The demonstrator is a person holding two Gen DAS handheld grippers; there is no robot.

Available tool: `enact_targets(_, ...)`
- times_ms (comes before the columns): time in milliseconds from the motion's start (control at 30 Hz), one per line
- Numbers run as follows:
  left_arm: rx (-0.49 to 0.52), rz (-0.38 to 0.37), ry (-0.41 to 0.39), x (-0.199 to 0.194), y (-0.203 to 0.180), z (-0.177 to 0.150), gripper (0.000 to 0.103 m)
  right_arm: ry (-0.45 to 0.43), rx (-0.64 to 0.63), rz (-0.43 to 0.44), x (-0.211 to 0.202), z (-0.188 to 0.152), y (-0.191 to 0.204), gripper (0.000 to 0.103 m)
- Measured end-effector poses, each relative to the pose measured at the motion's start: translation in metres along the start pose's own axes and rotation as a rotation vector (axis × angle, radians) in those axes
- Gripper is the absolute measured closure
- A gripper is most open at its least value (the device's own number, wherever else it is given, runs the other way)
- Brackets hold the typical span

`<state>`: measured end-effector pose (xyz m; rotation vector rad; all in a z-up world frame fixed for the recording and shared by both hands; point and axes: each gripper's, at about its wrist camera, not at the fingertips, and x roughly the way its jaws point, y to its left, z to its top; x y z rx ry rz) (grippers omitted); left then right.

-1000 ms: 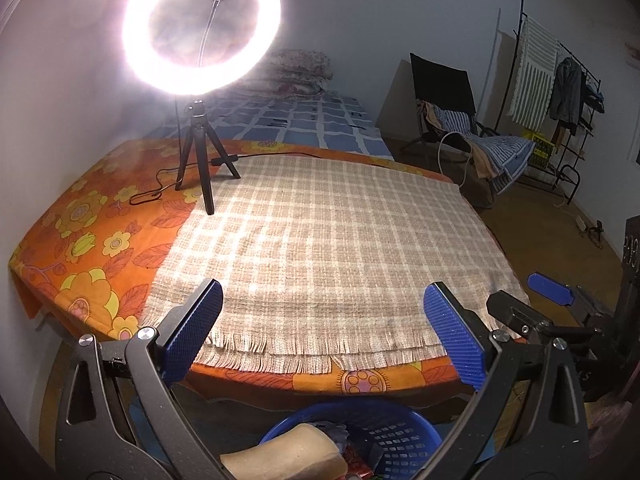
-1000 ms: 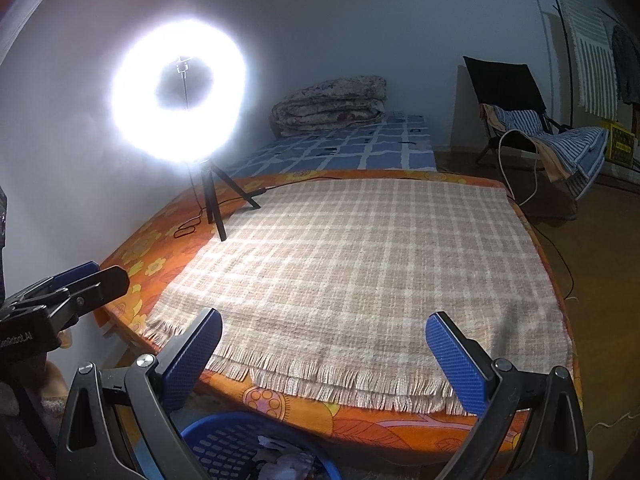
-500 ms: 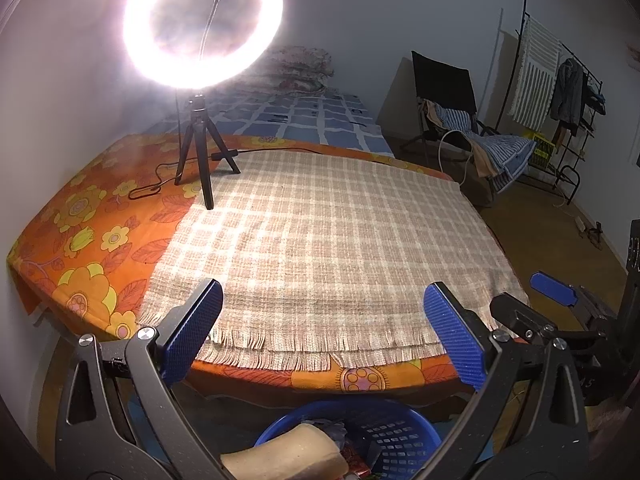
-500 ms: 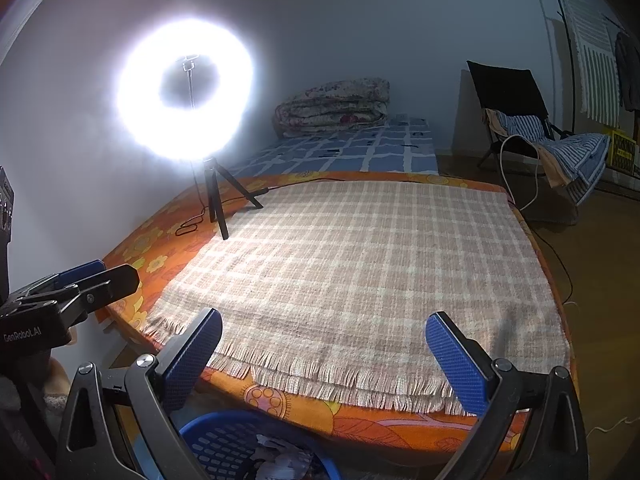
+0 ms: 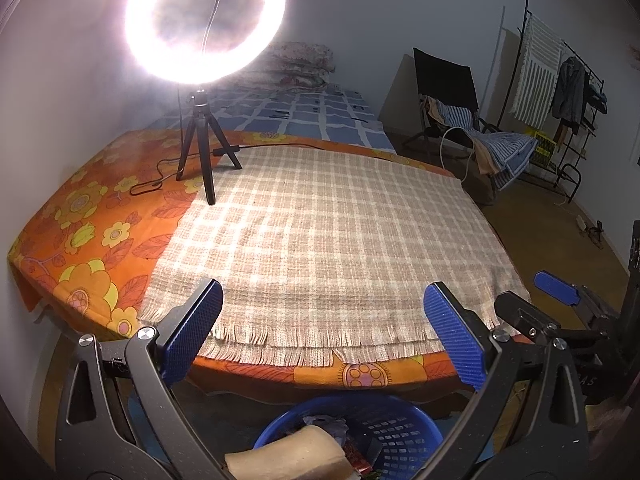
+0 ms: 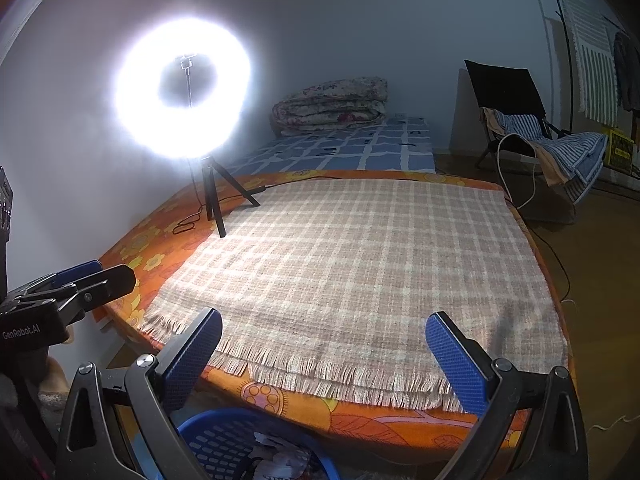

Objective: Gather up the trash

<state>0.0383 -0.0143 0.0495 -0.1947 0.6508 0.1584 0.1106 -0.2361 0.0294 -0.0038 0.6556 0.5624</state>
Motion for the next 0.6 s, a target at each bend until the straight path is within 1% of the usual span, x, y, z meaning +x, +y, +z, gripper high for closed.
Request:
enact_targets(167, -0.001, 0.012, -0.002, -0.0008, -0.0002, 0.0005, 0.001, -0.001, -0.003, -0.002, -0.0007, -0.0004, 0.0003, 0.0)
enact_targets(600, -0.002, 0.016, 0.0, -0.0007, -0.0012, 0.0008, 0.001, -0.003, -0.012, -0.014, -0.0024, -0.0004, -0.0017, 0.0)
